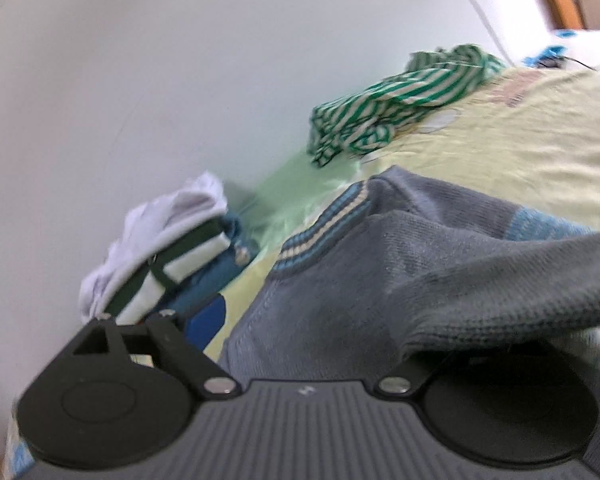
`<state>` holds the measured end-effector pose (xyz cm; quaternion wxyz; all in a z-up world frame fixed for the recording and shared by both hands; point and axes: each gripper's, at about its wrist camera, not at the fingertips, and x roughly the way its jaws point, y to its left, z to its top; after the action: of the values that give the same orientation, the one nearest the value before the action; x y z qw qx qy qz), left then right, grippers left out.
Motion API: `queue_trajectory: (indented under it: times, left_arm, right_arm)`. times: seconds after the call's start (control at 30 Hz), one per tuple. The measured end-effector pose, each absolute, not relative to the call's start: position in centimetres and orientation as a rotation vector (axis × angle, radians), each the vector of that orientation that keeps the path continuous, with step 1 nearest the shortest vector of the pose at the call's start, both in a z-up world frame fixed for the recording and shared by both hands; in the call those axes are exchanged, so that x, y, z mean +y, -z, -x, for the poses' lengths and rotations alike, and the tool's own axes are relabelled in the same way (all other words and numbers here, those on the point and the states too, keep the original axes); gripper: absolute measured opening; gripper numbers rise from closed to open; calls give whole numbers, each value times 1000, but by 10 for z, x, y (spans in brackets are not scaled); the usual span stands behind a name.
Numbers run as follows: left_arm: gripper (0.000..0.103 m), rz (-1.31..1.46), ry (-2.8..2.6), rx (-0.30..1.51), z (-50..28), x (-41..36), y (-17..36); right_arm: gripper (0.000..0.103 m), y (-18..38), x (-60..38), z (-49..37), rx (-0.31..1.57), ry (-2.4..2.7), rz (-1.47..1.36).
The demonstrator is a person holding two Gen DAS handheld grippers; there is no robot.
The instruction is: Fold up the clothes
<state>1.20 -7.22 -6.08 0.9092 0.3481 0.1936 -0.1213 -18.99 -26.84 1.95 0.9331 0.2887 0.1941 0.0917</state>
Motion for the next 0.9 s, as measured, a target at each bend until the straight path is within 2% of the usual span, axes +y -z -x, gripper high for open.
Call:
queue_trajectory:
  times: [0.33, 0.7, 0.9]
  left_arm:
    - [93, -921, 344, 329, 0, -82, 78]
    - [95, -1107, 395, 174, 19, -88, 93]
    - [98, -1114, 398, 154, 16, -81, 90]
  right_arm:
    - [10, 20, -210, 229, 515, -72, -381]
    - [11, 55, -204, 237, 660, -58, -420]
    - [22, 62, -217, 243, 723, -57, -533]
